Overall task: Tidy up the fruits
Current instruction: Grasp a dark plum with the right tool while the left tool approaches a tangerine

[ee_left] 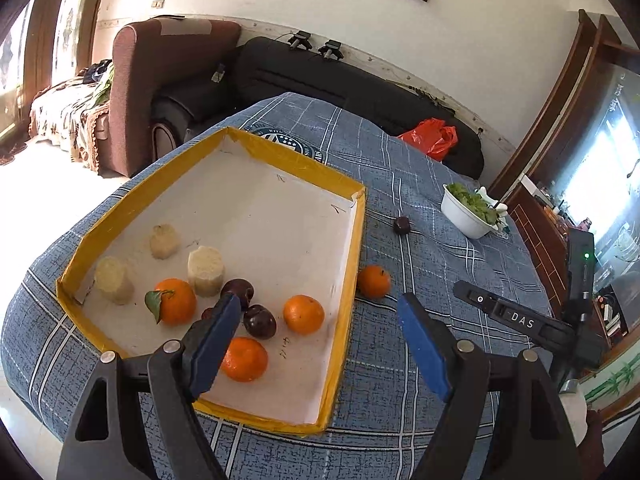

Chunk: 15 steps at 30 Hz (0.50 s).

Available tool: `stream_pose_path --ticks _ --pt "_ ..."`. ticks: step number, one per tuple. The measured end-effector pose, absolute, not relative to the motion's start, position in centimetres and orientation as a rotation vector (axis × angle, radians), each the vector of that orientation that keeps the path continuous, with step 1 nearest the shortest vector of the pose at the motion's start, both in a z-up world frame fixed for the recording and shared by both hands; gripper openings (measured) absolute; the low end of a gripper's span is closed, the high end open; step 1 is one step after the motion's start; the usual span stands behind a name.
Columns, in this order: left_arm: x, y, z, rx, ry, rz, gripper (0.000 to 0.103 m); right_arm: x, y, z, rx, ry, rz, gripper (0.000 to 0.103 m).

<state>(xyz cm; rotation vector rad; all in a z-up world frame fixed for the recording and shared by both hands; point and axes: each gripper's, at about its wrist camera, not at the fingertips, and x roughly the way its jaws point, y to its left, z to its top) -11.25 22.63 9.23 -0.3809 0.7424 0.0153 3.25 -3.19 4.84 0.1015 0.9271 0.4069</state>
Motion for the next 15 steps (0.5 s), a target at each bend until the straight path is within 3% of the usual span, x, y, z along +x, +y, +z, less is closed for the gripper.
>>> stream_pose_path --ticks 15 --pt "-10.5 21.2 8.3 -0.266 0.755 -0.045 0.080 14.0 -1.5 2.4 0.172 0.918 0.350 0.062"
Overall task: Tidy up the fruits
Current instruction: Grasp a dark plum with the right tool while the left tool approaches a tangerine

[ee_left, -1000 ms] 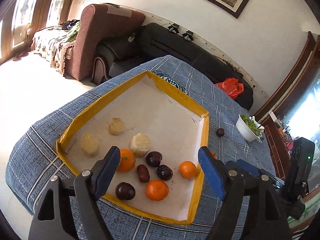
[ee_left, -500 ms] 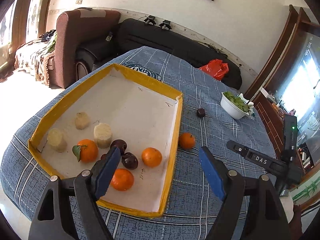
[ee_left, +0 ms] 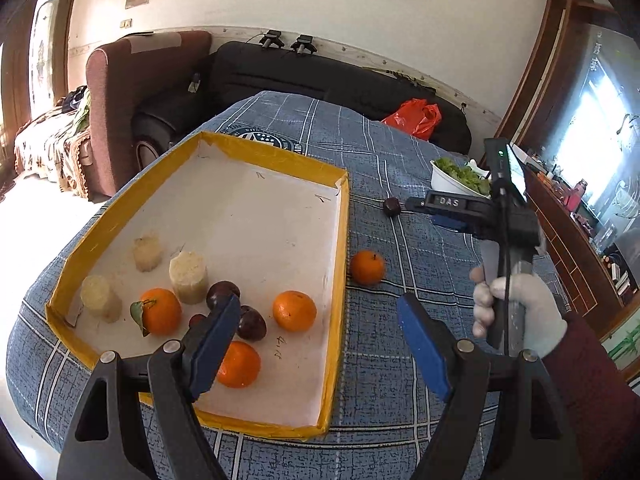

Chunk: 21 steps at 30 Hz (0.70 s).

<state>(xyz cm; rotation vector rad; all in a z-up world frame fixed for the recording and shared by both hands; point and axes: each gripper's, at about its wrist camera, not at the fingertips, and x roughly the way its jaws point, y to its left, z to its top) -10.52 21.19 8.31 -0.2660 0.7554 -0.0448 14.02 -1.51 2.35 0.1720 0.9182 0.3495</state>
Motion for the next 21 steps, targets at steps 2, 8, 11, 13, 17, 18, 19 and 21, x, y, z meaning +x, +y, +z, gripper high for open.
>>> stream_pose_path --ticks 2,8,11,13,17,18,19,21 --pt "-10.4 21.3 8.1 -0.264 0.763 -0.045 0.080 15.7 -0.9 1.8 0.182 0.939 0.344 0.062" --pt "-10.1 21.3 7.4 -0.269 0.786 -0.044 0.080 18.5 1.3 0.4 0.125 0.965 0.302 0.062" --pt "-9.8 21.2 7.0 -0.280 0.799 -0.047 0.080 19.0 2.0 0.2 0.085 0.953 0.273 0.052" --pt "-9.7 21.1 6.9 -0.286 0.804 -0.049 0.080 18.9 2.2 0.4 0.070 0.944 0.274 0.045" --pt "-9.6 21.1 7.0 -0.295 0.801 -0.049 0.080 17.7 3.0 0.9 0.002 0.930 0.296 0.037" --pt "-9.6 21.2 7.0 -0.299 0.800 -0.049 0.080 17.1 3.0 1.0 -0.012 0.932 0.308 0.036" --pt "-9.7 21.3 7.0 -0.304 0.800 -0.049 0.080 16.5 3.0 1.1 -0.023 0.936 0.321 0.035" --pt "-9.8 21.5 7.0 -0.315 0.800 -0.051 0.080 15.3 2.7 1.2 -0.038 0.953 0.343 0.034"
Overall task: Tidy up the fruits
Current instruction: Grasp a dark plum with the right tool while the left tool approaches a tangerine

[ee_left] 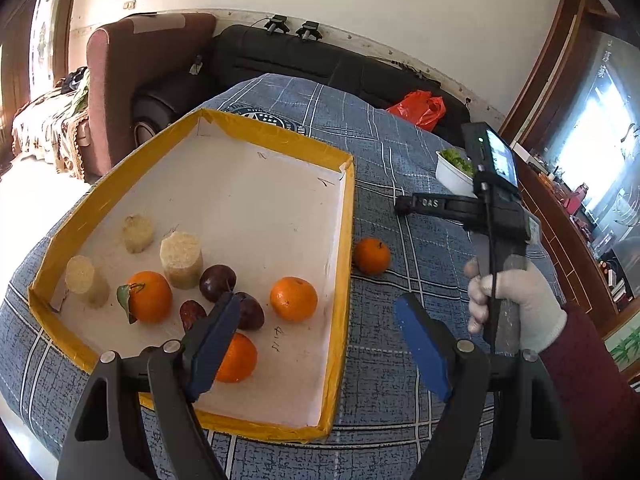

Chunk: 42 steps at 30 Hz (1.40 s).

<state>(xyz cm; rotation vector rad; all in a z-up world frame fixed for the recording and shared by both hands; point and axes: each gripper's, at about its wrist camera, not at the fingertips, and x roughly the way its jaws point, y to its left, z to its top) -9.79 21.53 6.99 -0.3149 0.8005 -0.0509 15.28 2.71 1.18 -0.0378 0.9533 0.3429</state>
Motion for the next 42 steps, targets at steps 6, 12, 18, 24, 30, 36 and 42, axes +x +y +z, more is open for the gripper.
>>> stream_pose_path --ticks 6,12,18,24,30,36,42 --pt "-10.1 21.6 6.9 -0.336 0.798 -0.055 0.080 10.1 -0.8 1.8 0.024 1.005 0.410 0.034" --pt "-10.3 20.9 6.9 -0.333 0.801 -0.074 0.080 7.1 -1.6 2.8 0.031 0.976 0.479 0.055" --pt "-10.9 20.7 7.4 -0.319 0.790 -0.069 0.080 7.0 3.0 3.2 0.015 0.945 0.609 0.056" --pt "-11.1 20.7 7.5 -0.318 0.793 -0.062 0.080 7.6 7.3 0.3 -0.033 0.997 0.647 0.052" --pt "-10.8 20.5 7.3 -0.332 0.796 -0.086 0.080 5.6 5.6 0.1 -0.037 1.045 0.645 0.042" --pt "-10.3 19.8 6.5 -0.339 0.820 -0.124 0.080 3.4 3.1 0.2 -0.009 1.110 0.707 0.059" --pt "-10.6 18.6 6.7 -0.291 0.816 -0.153 0.080 6.2 -0.3 2.9 0.097 0.954 0.556 0.061"
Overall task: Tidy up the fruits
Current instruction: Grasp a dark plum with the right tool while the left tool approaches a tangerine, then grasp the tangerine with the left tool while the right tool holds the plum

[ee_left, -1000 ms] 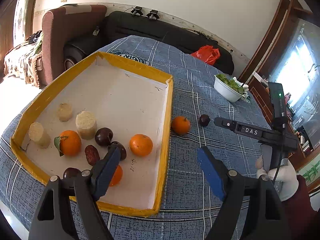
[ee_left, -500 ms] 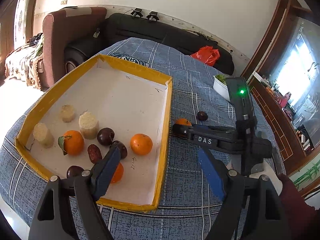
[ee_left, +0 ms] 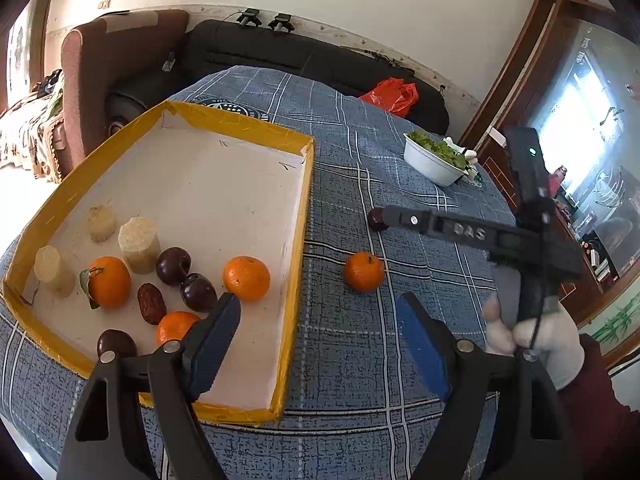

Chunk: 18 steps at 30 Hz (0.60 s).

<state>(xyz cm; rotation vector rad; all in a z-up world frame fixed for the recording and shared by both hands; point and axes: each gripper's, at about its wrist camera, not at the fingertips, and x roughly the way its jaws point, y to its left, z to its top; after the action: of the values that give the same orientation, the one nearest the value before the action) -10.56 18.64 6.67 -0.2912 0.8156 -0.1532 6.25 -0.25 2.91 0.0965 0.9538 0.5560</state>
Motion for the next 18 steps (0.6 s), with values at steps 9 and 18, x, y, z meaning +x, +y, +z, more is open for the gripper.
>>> stream_pose_path --ticks 9,18 --pt "-10.4 16.2 6.8 -0.217 0.825 -0.189 0.080 11.1 2.2 -0.2 -0.013 0.984 0.399 0.041" --pt "-7.7 13.4 6.4 -0.147 0.851 -0.242 0.080 7.9 -2.7 0.5 0.072 0.947 0.400 0.030"
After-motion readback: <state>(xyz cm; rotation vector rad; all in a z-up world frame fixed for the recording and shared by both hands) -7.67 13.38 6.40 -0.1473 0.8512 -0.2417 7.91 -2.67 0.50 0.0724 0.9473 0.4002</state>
